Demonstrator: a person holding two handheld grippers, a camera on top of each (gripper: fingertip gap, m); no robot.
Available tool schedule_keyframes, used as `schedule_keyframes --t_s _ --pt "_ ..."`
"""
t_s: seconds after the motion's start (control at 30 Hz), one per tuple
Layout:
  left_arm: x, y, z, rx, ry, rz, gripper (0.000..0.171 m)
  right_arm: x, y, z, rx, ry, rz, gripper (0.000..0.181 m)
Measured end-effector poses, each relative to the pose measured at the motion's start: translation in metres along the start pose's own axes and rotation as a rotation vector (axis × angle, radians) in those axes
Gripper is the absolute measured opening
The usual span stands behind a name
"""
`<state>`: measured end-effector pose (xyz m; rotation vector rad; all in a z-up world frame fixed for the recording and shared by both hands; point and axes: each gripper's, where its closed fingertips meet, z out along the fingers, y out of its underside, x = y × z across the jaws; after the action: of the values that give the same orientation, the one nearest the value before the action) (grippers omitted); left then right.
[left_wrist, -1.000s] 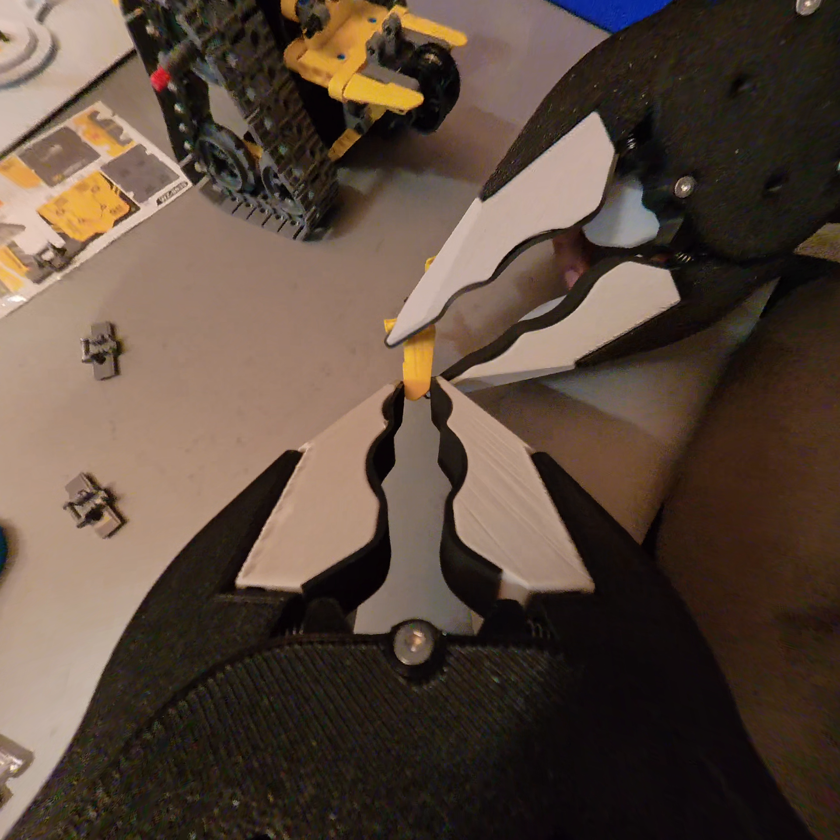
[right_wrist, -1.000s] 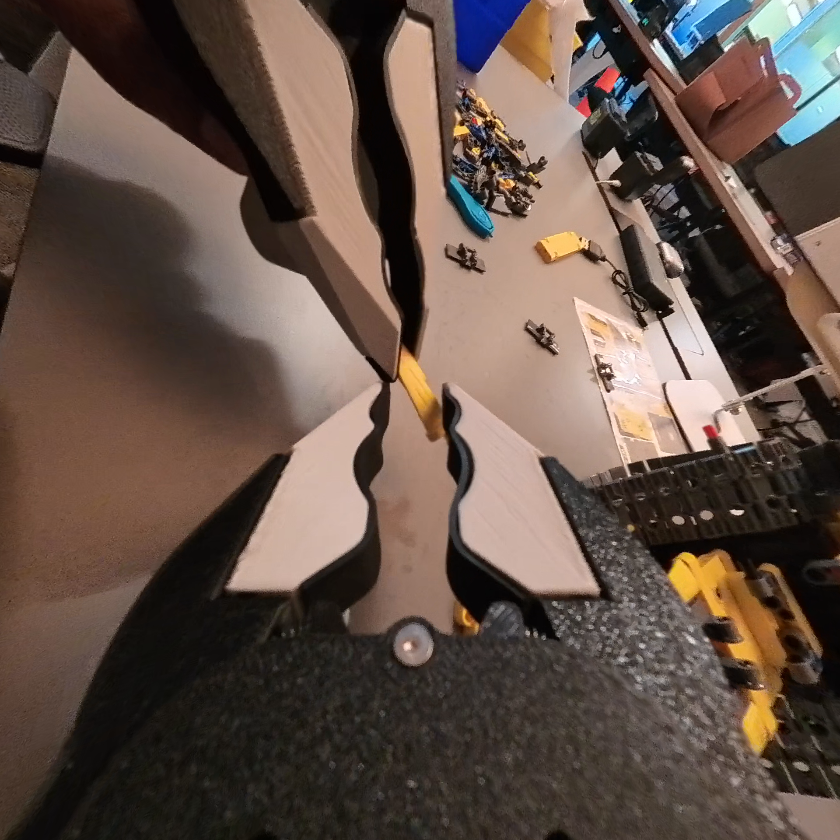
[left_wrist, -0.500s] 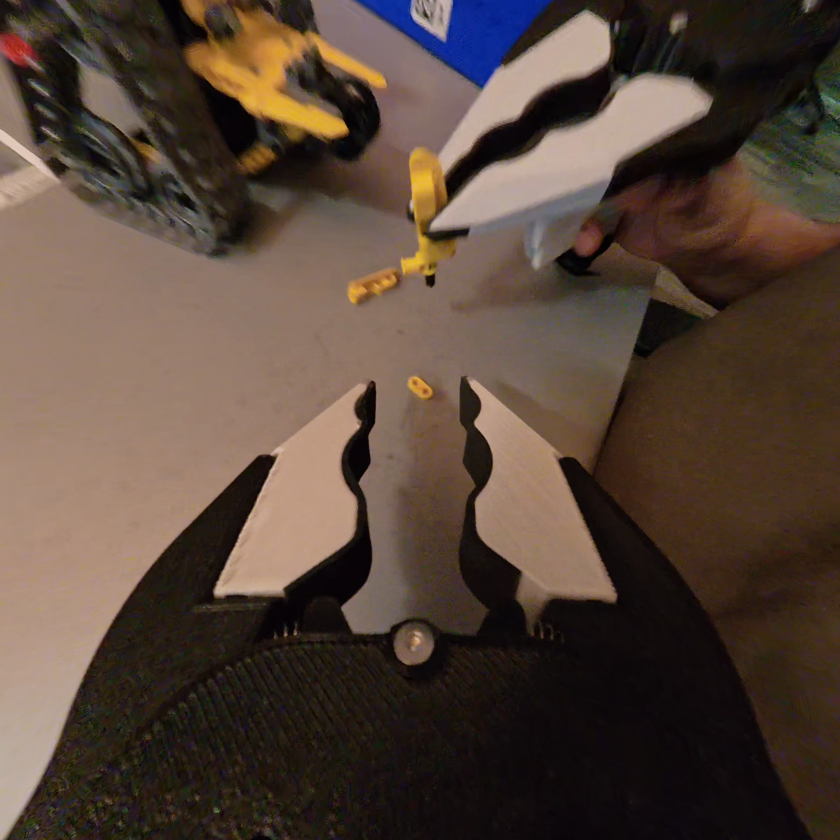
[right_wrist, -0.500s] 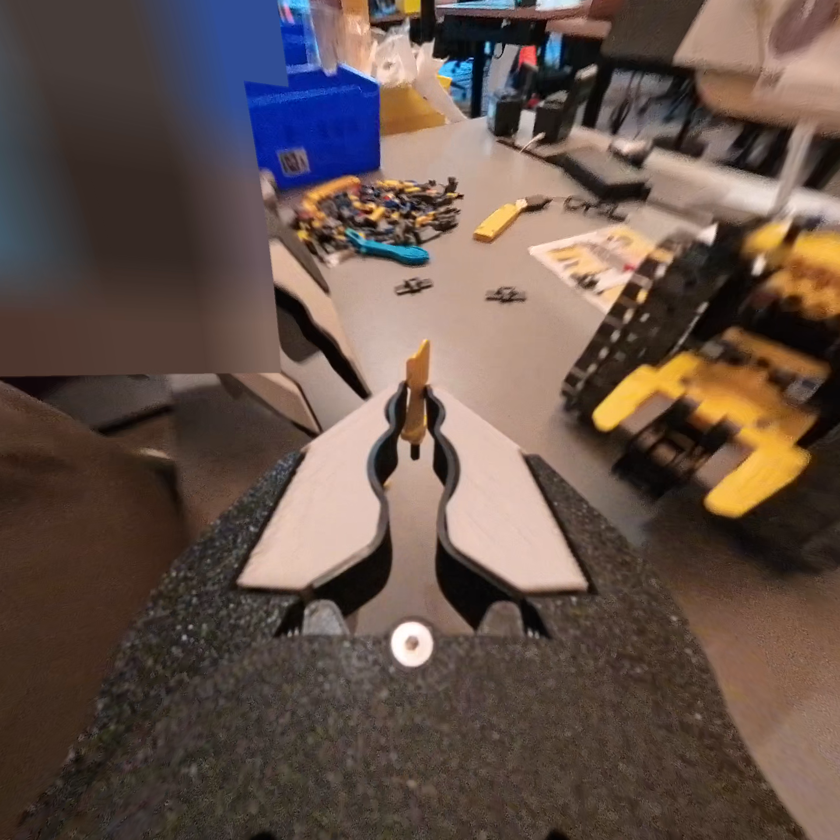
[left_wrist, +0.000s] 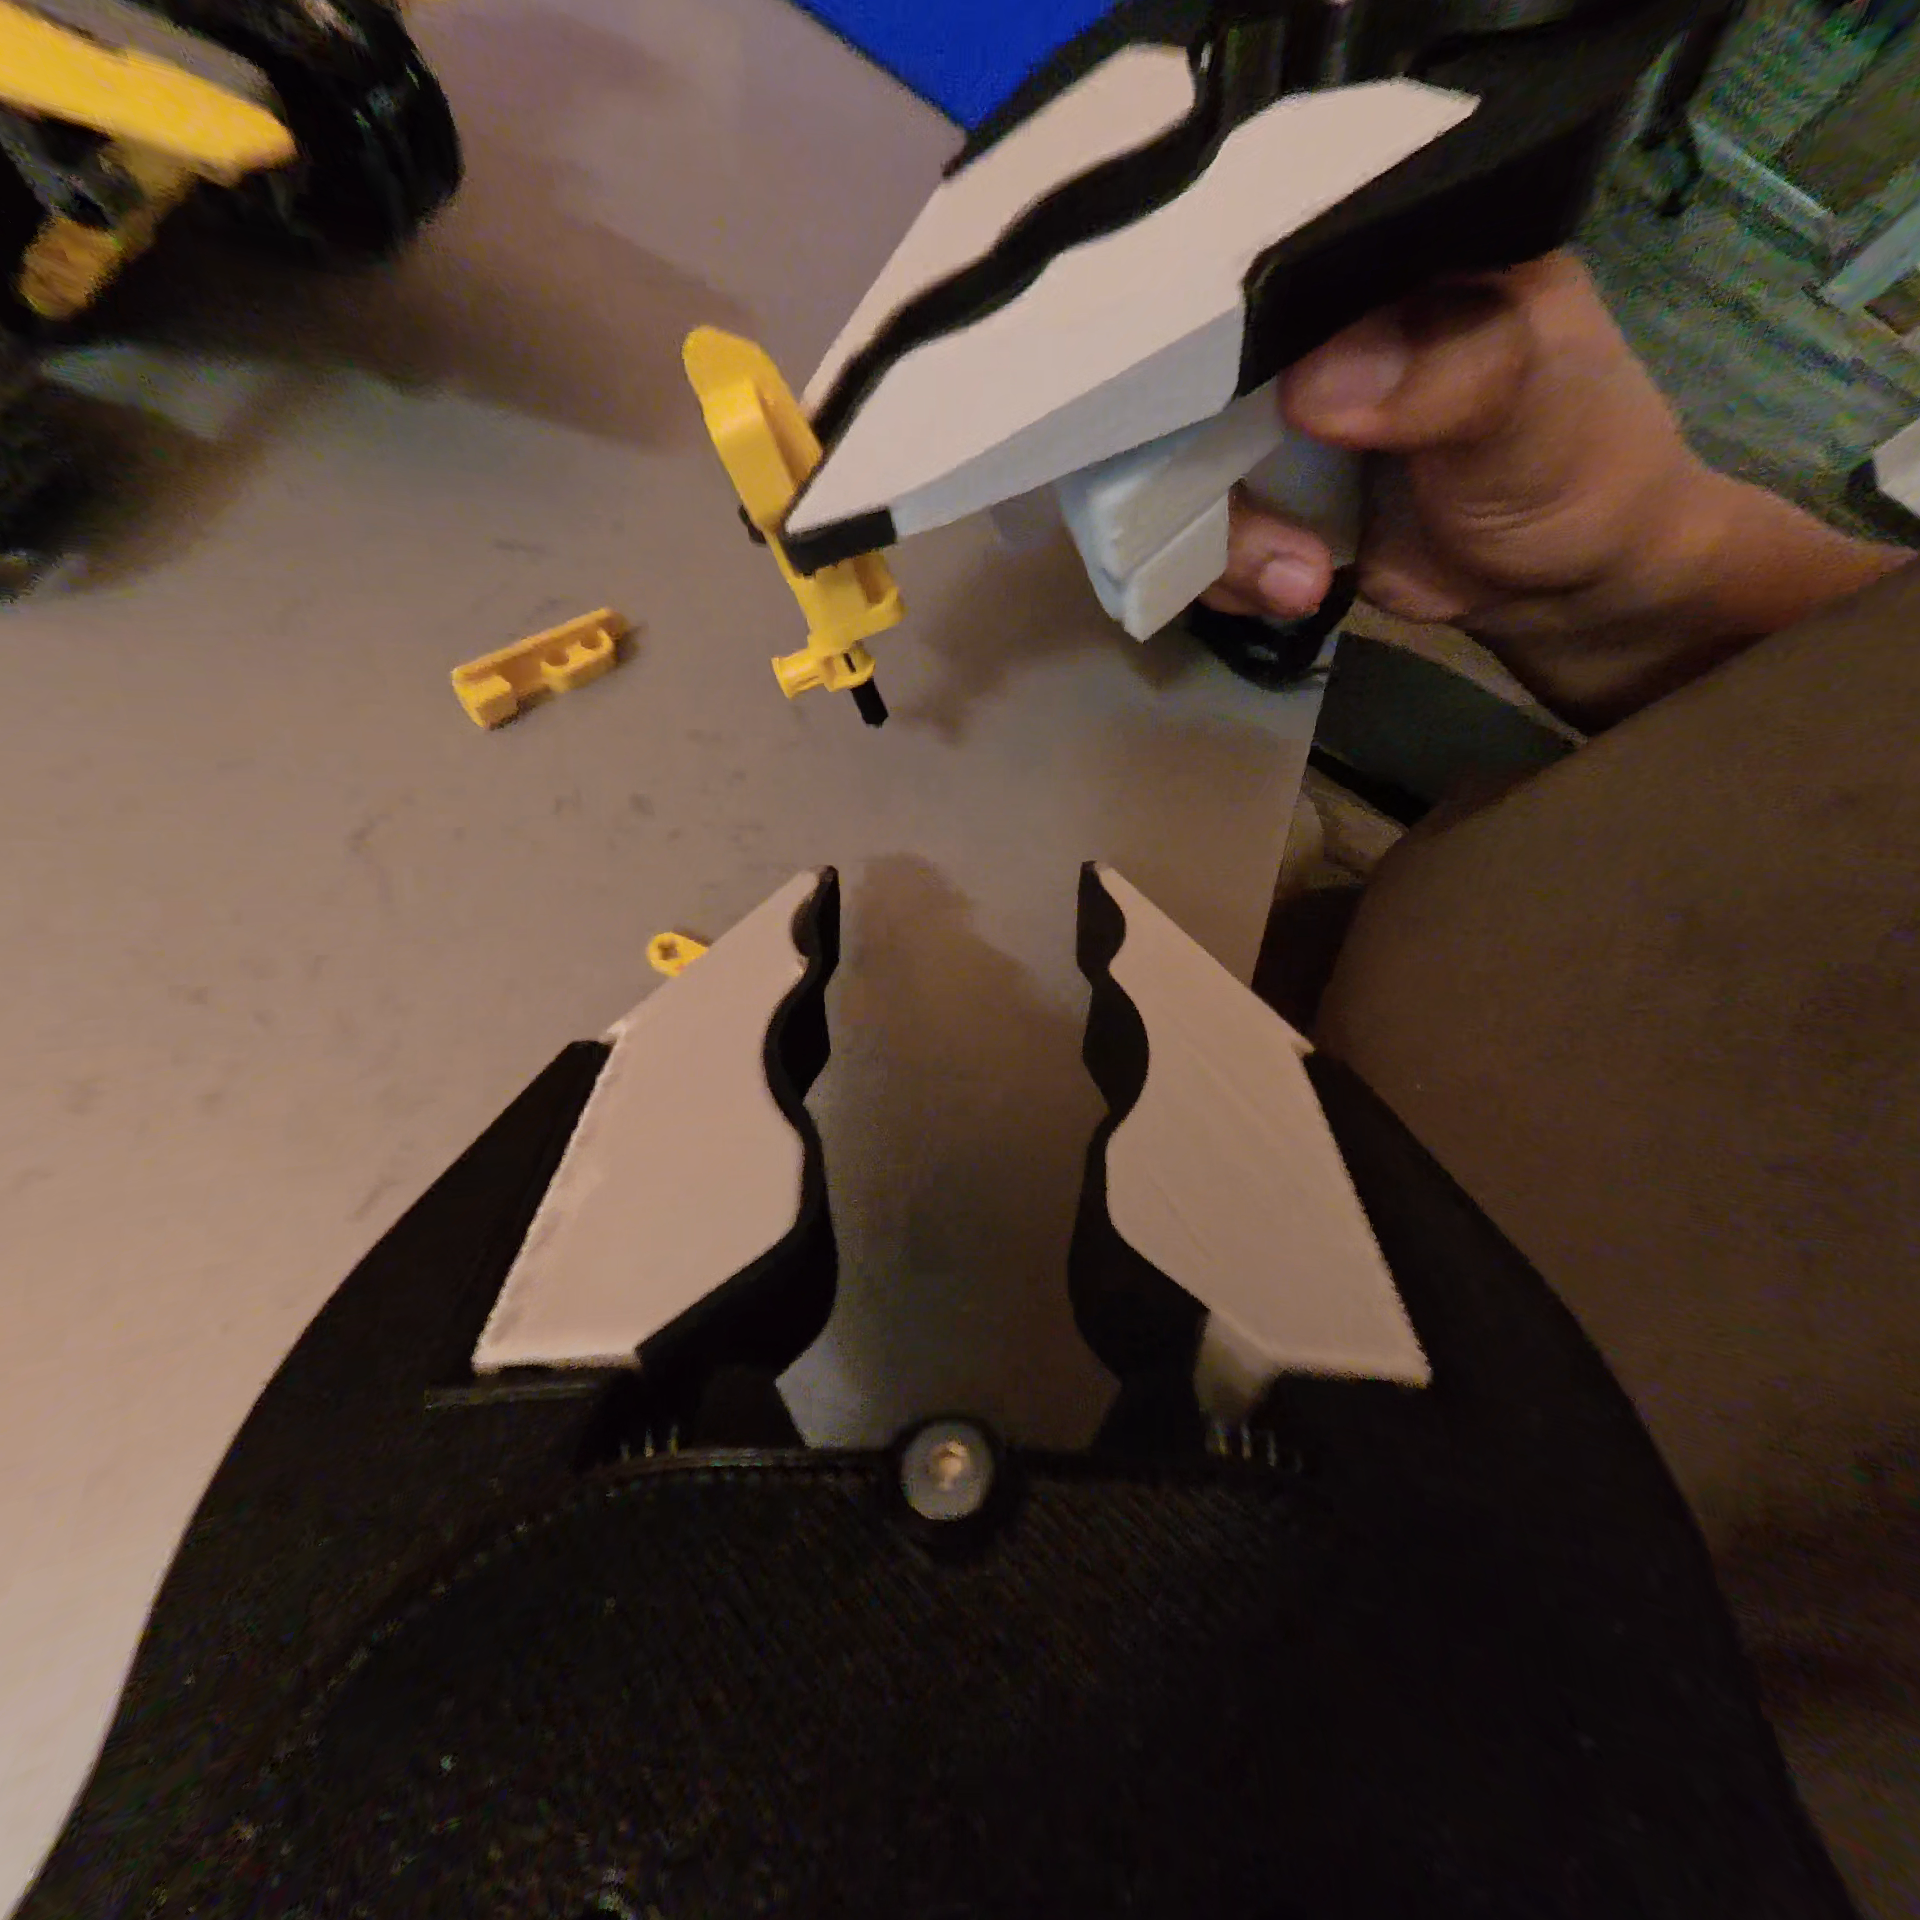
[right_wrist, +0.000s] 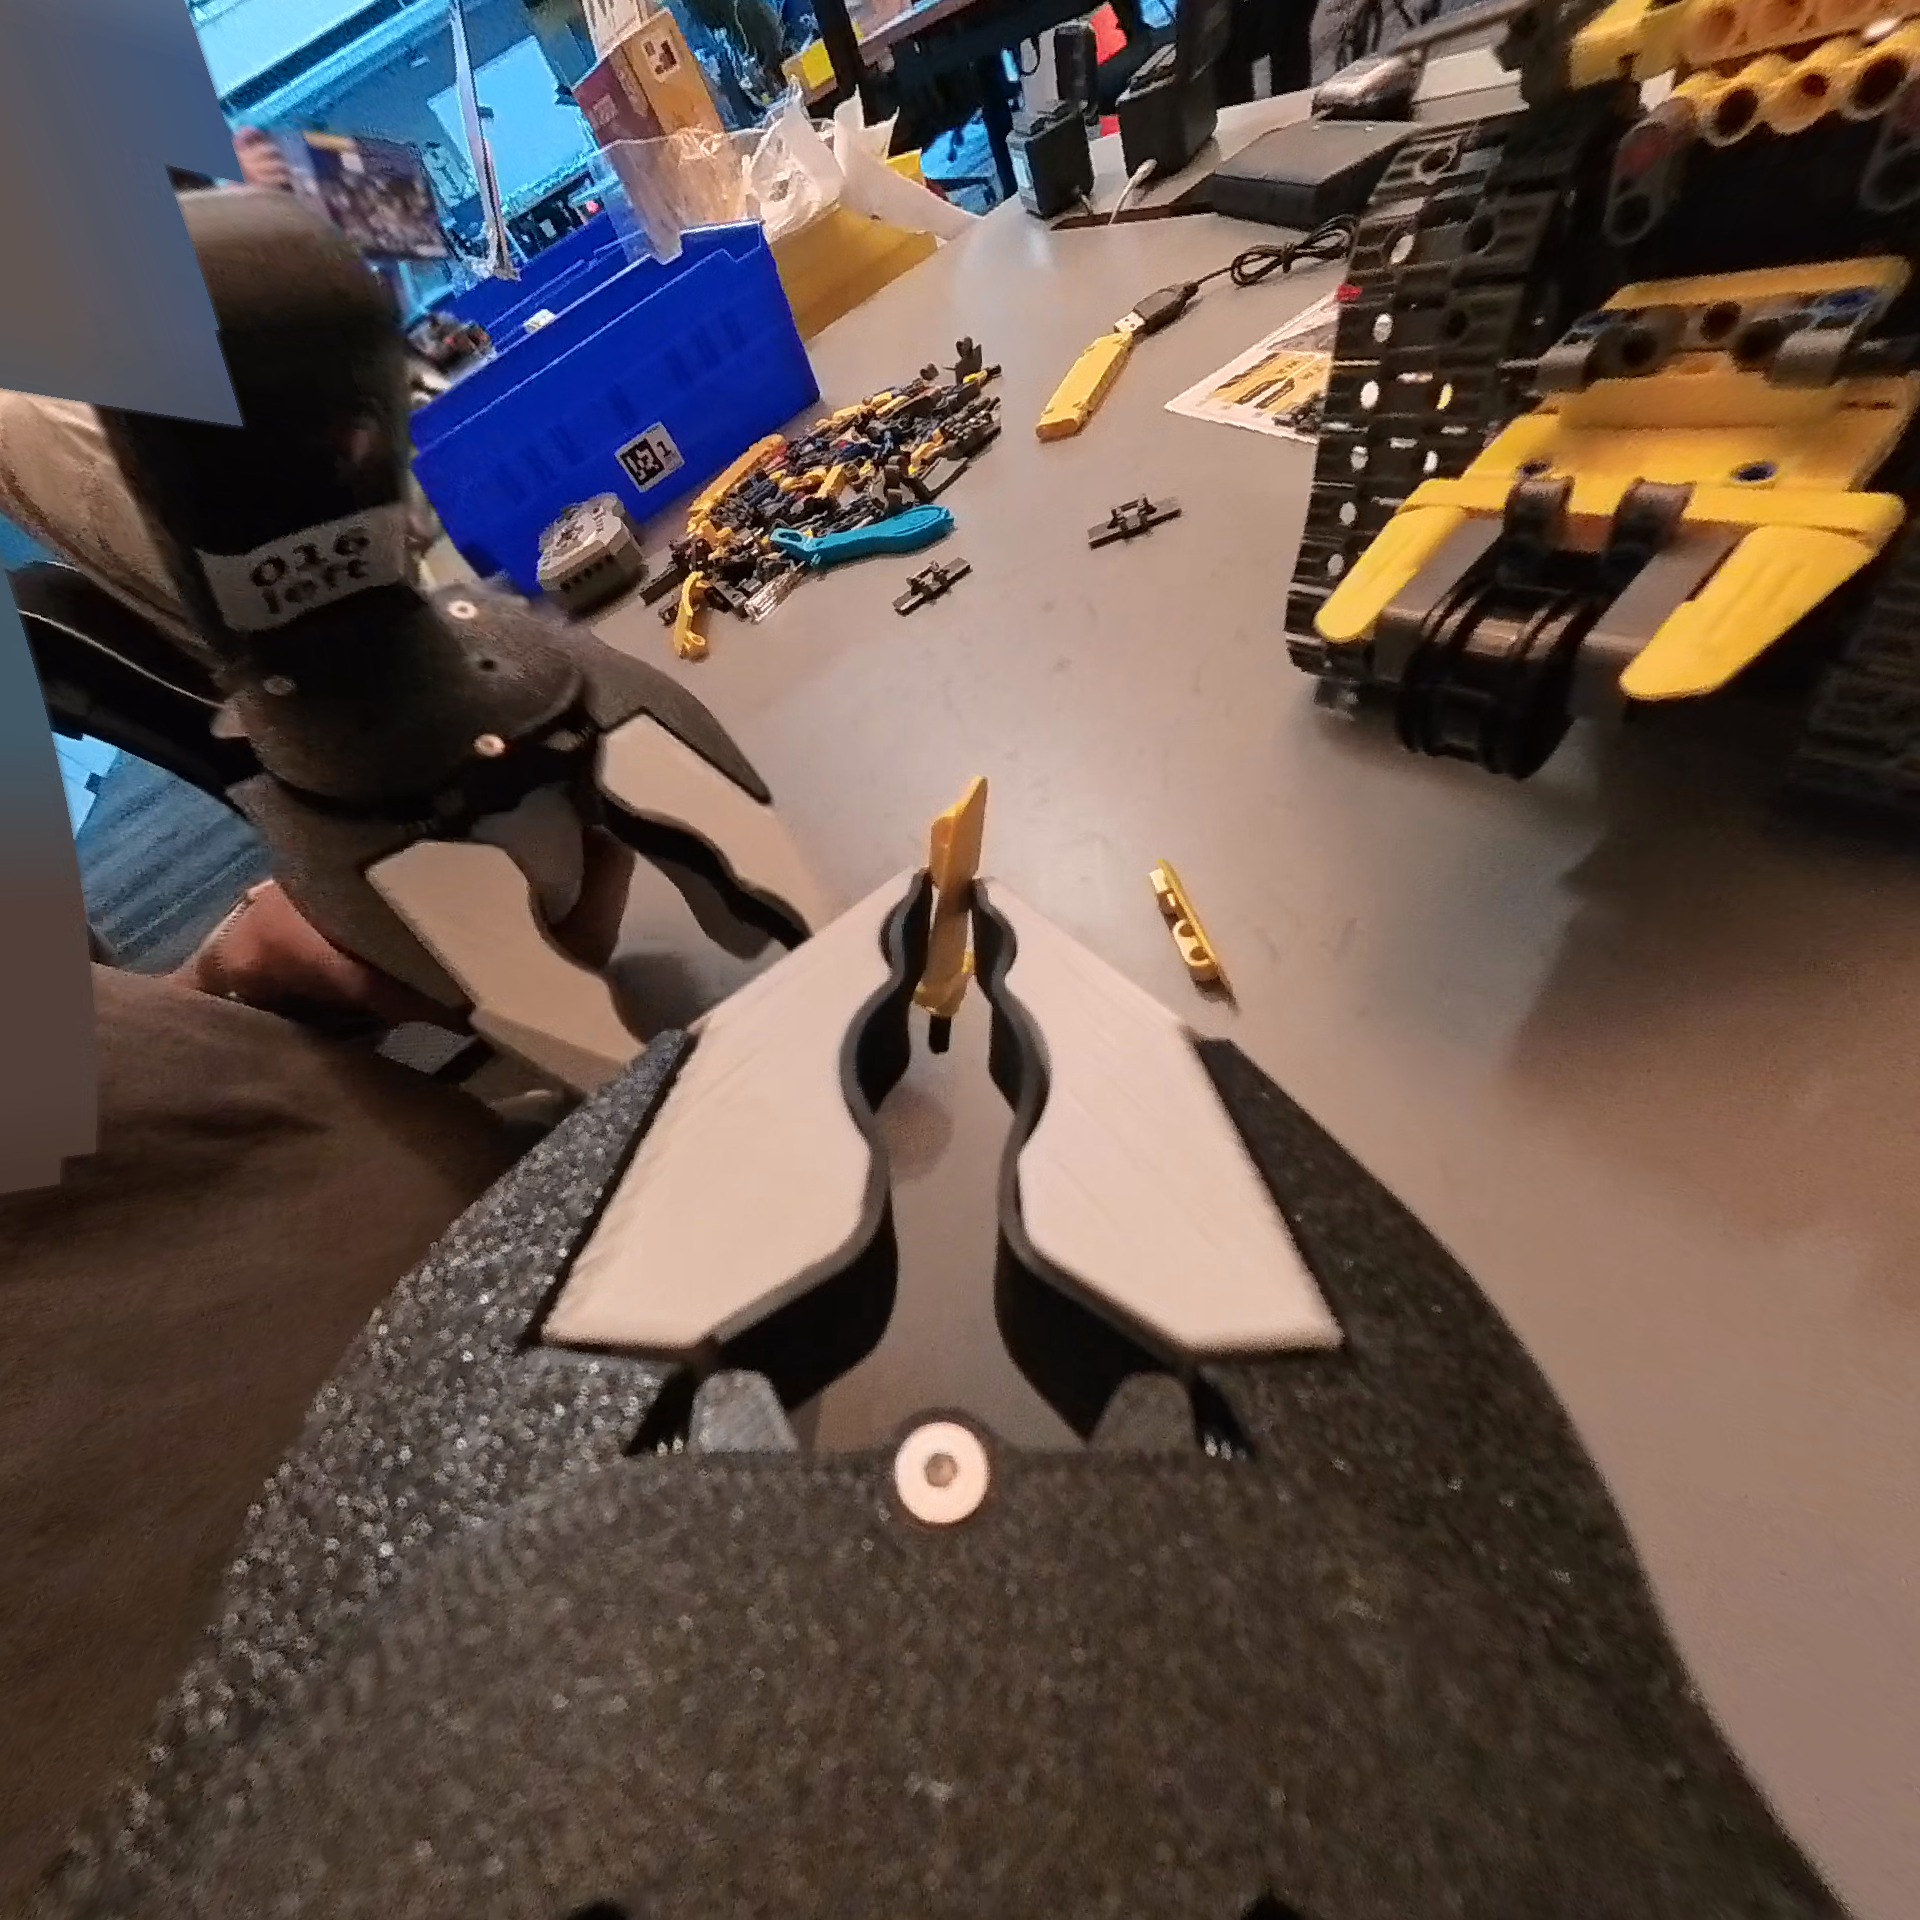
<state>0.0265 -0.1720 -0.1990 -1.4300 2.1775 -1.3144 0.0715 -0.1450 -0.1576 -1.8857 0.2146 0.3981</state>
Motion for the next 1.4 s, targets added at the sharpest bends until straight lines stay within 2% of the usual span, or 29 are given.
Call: schedule_keyframes --t_s 0.07,0.17,0.33,0.5,0.7,0.73,0.8,0.87,0.93,1.03,1.13,1.23,1.33,1.4 --pt "-0.012 -0.003 -0.013 0.031 -0.070 -0.016 0.043 0.001 0.000 0.000 0.002 0.003 0.005 0.006" --pt "-0.029 0.006 -0.024 0.018 -0.136 -0.090 0.045 0.001 0.000 0.003 0.002 0.004 0.004 0.006" --pt "-0.024 0.019 -0.008 -0.039 -0.083 -0.150 0.057 -0.004 -0.003 0.012 0.005 -0.016 -0.002 0.006" --pt "-0.002 0.006 0.006 -0.009 0.036 -0.148 0.056 -0.003 -0.005 0.012 0.007 -0.015 0.007 0.006" --pt "-0.017 -0.023 -0.014 0.194 0.023 -0.167 0.045 -0.012 -0.016 0.006 0.074 -0.088 0.068 0.006" --pt "-0.017 -0.030 -0.018 0.245 0.054 -0.189 0.037 -0.017 -0.020 0.007 0.100 -0.120 0.083 0.006" --pt "-0.014 -0.041 -0.027 0.349 0.114 -0.229 0.009 -0.029 -0.029 0.008 0.167 -0.189 0.106 0.006" --pt "-0.014 -0.047 -0.034 0.412 0.144 -0.253 0.013 -0.037 -0.037 0.011 0.231 -0.236 0.126 0.006" --pt "-0.011 -0.051 -0.042 0.468 0.179 -0.257 0.031 -0.043 -0.043 0.012 0.275 -0.278 0.160 0.006" --pt "-0.008 -0.058 -0.056 0.564 0.239 -0.269 0.036 -0.050 -0.046 0.014 0.318 -0.342 0.210 0.006" --pt "-0.004 -0.061 -0.067 0.624 0.305 -0.273 0.032 -0.058 -0.042 0.020 0.301 -0.390 0.240 0.006" --pt "0.002 -0.058 -0.076 0.643 0.441 -0.306 0.005 -0.067 -0.041 0.021 0.300 -0.431 0.238 0.006" --pt "-0.002 -0.054 -0.084 0.648 0.508 -0.356 0.003 -0.069 -0.035 0.022 0.250 -0.434 0.200 0.003" --pt "-0.005 -0.051 -0.084 0.628 0.512 -0.364 0.002 -0.067 -0.032 0.020 0.213 -0.425 0.173 0.010"
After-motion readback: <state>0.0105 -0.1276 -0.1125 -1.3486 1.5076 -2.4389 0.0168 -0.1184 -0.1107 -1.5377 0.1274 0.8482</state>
